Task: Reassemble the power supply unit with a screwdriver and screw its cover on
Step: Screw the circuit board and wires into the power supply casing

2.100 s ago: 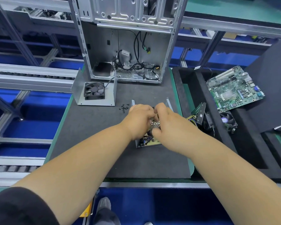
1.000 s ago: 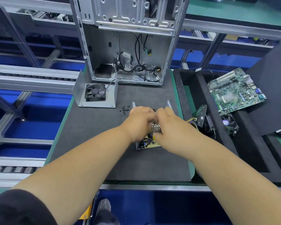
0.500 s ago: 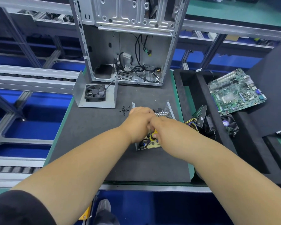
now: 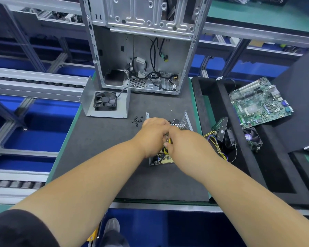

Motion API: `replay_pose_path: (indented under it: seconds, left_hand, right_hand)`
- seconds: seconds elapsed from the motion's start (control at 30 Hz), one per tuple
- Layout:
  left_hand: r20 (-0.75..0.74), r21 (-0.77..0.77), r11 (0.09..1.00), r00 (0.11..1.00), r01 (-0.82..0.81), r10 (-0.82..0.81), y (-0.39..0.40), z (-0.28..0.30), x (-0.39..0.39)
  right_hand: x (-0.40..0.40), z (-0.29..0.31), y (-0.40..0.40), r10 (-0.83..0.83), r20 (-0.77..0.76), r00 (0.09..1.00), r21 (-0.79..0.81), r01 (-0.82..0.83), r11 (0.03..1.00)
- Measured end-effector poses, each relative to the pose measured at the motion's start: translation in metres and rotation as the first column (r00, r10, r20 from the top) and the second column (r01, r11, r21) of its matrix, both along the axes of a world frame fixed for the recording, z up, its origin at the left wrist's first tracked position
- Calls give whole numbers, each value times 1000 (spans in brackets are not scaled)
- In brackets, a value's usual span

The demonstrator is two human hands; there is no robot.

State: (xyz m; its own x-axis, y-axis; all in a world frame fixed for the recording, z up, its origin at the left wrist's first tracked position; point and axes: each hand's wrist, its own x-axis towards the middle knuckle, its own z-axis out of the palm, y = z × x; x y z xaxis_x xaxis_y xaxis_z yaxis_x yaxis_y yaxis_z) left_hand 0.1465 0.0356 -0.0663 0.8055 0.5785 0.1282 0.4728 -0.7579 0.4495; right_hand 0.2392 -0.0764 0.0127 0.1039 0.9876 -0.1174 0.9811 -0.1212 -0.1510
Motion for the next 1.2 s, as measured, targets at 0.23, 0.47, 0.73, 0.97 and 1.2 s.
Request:
replay_pose_path:
  seconds: [0.23, 0.47, 0.73, 0.97, 1.2]
  left_hand:
    - [332, -246, 969, 940, 6, 79, 12, 20, -29]
    - [379, -457, 812, 746, -364, 548, 44, 21, -91]
    - [322, -577, 669, 622, -469, 714, 58, 12, -137]
    - [280, -602, 636, 618, -484, 735, 64, 4, -152]
    - [252, -651, 602, 616, -463, 747, 65, -2, -149]
  right_hand:
    - [14, 30, -6, -99, -27, 995, 82, 101, 992]
    - [24, 80, 30, -74, -298, 952, 492, 220, 842]
    - [-16, 19, 95, -30, -279, 960, 268, 108, 957]
    - [-21, -12, 115, -55, -172, 984, 156, 82, 984]
    - [-19, -19, 120, -59, -141, 988, 137, 78, 987]
